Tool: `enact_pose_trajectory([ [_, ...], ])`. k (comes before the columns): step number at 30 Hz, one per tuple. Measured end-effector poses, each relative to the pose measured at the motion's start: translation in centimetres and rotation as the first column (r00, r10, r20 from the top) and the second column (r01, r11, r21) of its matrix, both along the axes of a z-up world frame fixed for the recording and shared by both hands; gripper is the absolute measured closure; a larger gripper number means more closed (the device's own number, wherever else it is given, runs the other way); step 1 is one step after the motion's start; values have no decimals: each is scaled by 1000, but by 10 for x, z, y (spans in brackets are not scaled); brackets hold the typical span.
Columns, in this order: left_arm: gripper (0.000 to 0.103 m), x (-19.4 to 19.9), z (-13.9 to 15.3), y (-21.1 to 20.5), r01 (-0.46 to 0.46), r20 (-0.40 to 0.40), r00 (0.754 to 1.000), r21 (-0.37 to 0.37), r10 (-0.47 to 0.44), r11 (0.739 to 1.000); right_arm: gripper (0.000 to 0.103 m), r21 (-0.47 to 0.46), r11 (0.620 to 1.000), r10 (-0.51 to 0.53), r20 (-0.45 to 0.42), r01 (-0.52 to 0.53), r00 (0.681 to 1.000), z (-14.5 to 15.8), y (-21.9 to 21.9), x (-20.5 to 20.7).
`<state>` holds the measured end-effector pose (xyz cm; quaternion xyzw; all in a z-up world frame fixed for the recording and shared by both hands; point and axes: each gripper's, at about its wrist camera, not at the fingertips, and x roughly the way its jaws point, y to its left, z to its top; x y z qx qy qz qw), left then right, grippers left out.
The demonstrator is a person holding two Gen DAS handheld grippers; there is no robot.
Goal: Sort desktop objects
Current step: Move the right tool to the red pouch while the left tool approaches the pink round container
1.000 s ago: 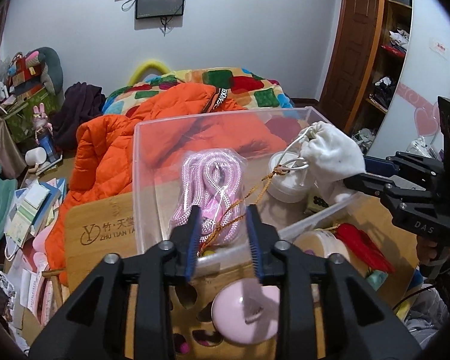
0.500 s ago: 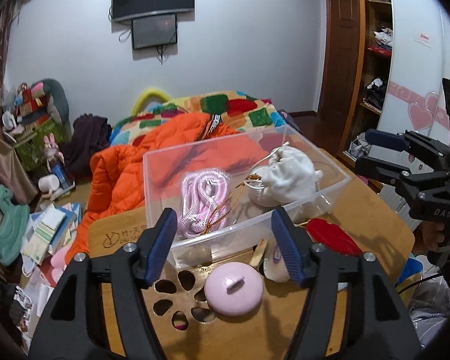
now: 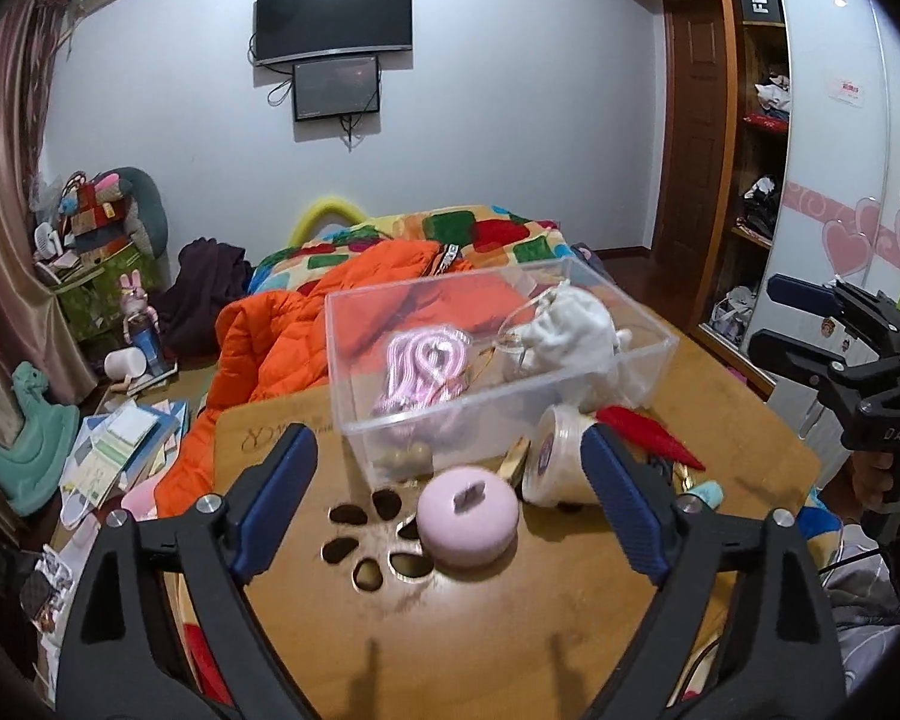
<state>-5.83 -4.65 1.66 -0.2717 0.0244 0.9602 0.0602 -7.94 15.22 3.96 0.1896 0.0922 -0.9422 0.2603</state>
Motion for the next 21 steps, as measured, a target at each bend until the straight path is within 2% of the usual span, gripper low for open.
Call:
enact_pose_trajectory([
  [6, 11, 4, -32, 0, -2, 54, 999, 4, 2, 1000, 17, -7, 1000, -14, 59, 15, 998, -29, 7, 8],
  [13, 11, -8, -72, 1, -5, 143, 990, 44, -1, 999, 17, 24, 1000, -11, 137, 8, 990, -67, -1, 5],
  [18, 10, -30, -93, 3, -6, 221, 975, 70, -10, 997, 17, 81, 996, 5, 232, -24, 973, -94, -9, -13],
  [21, 10, -38, -96, 4, 0, 232, 973, 93, -22, 996, 17, 115, 993, -10, 244, -18, 970, -100, -12, -27],
])
